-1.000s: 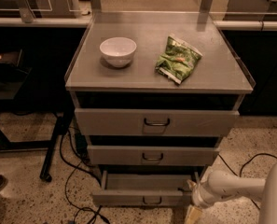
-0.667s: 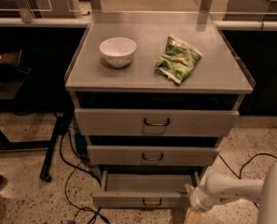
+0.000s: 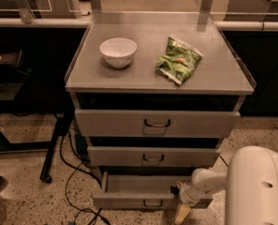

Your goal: Open bottom drawer

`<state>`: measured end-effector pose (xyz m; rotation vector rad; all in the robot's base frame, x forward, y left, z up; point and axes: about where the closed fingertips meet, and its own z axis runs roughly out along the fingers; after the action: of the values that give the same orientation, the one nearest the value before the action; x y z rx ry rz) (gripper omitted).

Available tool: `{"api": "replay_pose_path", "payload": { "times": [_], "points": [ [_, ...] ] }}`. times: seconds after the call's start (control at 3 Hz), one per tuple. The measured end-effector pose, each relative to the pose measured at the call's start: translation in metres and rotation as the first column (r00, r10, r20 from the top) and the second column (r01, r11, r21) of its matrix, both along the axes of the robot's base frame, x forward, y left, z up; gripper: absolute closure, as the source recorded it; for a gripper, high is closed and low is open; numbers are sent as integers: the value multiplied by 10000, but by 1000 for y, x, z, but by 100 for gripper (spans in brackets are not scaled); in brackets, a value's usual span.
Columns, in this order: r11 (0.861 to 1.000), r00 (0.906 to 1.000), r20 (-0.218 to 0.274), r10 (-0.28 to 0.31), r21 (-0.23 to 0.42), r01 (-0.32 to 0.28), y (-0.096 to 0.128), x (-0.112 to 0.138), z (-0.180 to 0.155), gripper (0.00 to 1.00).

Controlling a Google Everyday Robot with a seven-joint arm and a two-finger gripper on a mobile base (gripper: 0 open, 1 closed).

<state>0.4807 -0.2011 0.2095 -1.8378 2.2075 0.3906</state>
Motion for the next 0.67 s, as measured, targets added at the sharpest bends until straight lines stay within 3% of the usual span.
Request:
{"api": "replay_pose_path", "payload": {
  "times": [0.33,0.67],
  "points": [
    [9994,9996,-247,131,-321,-139,5,10,-36,0],
    [9984,9986,-532,32,-555,-62,-1,3,-55,0]
  ]
}}
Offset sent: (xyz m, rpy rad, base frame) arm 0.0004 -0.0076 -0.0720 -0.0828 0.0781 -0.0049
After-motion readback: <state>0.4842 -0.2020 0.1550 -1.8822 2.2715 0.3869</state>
